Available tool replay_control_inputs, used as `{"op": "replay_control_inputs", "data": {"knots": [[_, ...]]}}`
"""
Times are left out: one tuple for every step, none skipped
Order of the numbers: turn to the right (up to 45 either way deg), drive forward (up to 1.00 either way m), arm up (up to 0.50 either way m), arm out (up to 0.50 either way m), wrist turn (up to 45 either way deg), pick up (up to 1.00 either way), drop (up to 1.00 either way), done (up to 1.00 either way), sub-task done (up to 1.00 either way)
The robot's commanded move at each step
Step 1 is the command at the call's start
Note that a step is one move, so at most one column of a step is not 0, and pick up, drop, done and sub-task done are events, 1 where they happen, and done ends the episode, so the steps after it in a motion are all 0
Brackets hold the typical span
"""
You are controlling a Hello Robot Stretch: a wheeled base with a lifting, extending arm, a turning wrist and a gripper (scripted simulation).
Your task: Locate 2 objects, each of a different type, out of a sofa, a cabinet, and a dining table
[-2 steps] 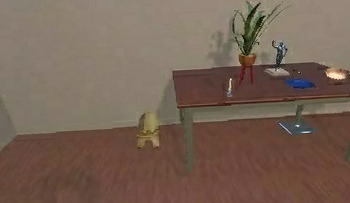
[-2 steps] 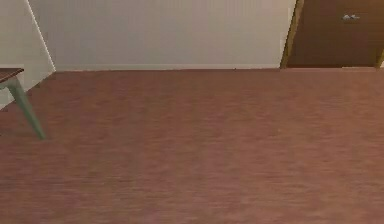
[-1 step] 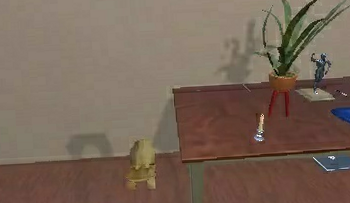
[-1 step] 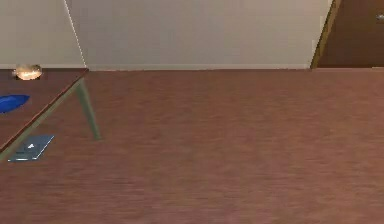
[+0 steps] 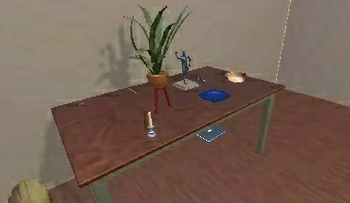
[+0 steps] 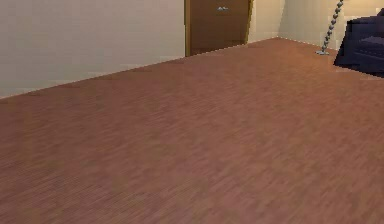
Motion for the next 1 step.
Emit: {"op": "replay_control_inputs", "data": {"knots": [[0.0, 0.00, 0.00, 0.00, 0.0, 0.00, 0.00, 0.00, 1.00]]}}
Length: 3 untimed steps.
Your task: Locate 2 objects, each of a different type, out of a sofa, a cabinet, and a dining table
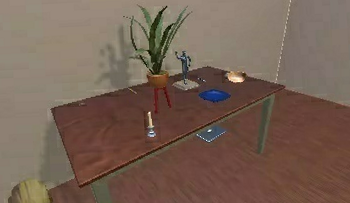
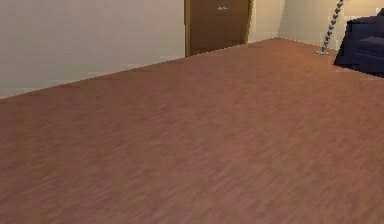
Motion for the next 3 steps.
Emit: {"op": "replay_control_inputs", "data": {"knots": [[-45.0, 0.00, 0.00, 0.00, 0.0, 0.00, 0.00, 0.00, 0.00], [-45.0, 0.00, 0.00, 0.00, 0.0, 0.00, 0.00, 0.00, 0.00], [-45.0, 0.00, 0.00, 0.00, 0.0, 0.00, 0.00, 0.00, 0.00]]}}
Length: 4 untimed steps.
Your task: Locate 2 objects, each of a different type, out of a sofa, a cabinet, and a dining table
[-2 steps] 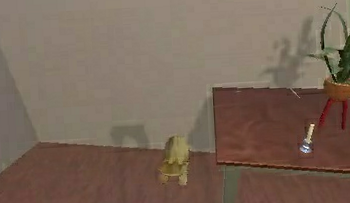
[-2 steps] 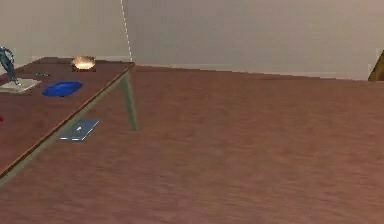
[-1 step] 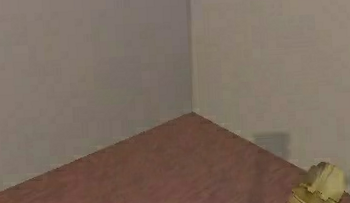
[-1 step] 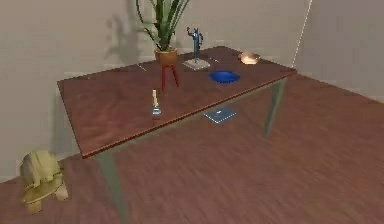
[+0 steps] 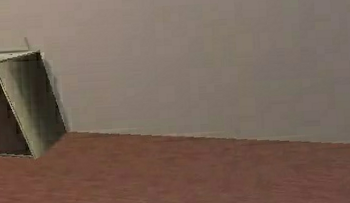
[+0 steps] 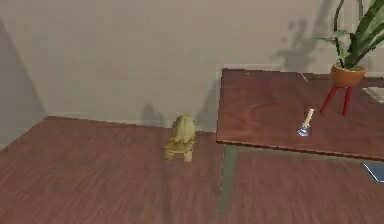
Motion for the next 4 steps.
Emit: {"op": "replay_control_inputs", "data": {"knots": [[-39.0, 0.00, 0.00, 0.00, 0.0, 0.00, 0.00, 0.00, 0.00], [0.0, 1.00, 0.00, 0.00, 0.0, 0.00, 0.00, 0.00, 0.00], [0.0, 0.55, 0.00, 0.00, 0.0, 0.00, 0.00, 0.00, 0.00], [-12.0, 0.00, 0.00, 0.00, 0.0, 0.00, 0.00, 0.00, 0.00]]}}
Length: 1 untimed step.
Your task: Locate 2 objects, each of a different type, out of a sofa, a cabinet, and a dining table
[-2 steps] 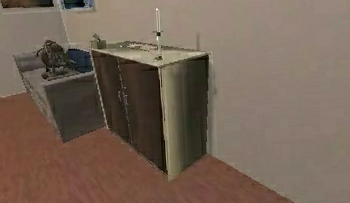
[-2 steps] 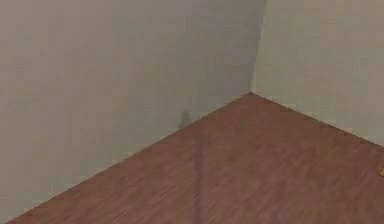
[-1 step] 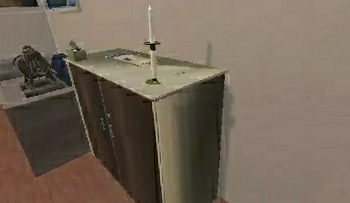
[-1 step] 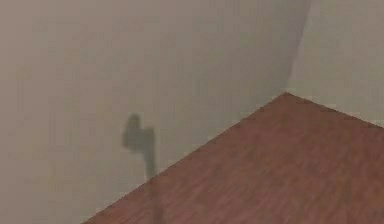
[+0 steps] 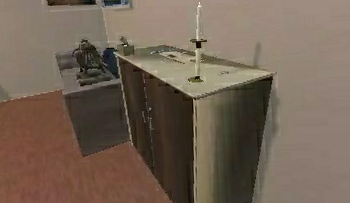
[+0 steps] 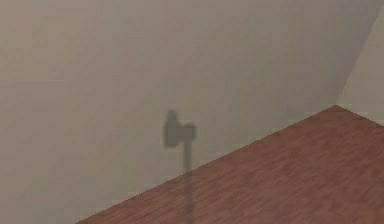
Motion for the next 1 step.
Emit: {"op": "replay_control_inputs", "data": {"knots": [[0.0, 0.00, 0.00, 0.00, 0.0, 0.00, 0.00, 1.00, 0.00]]}}
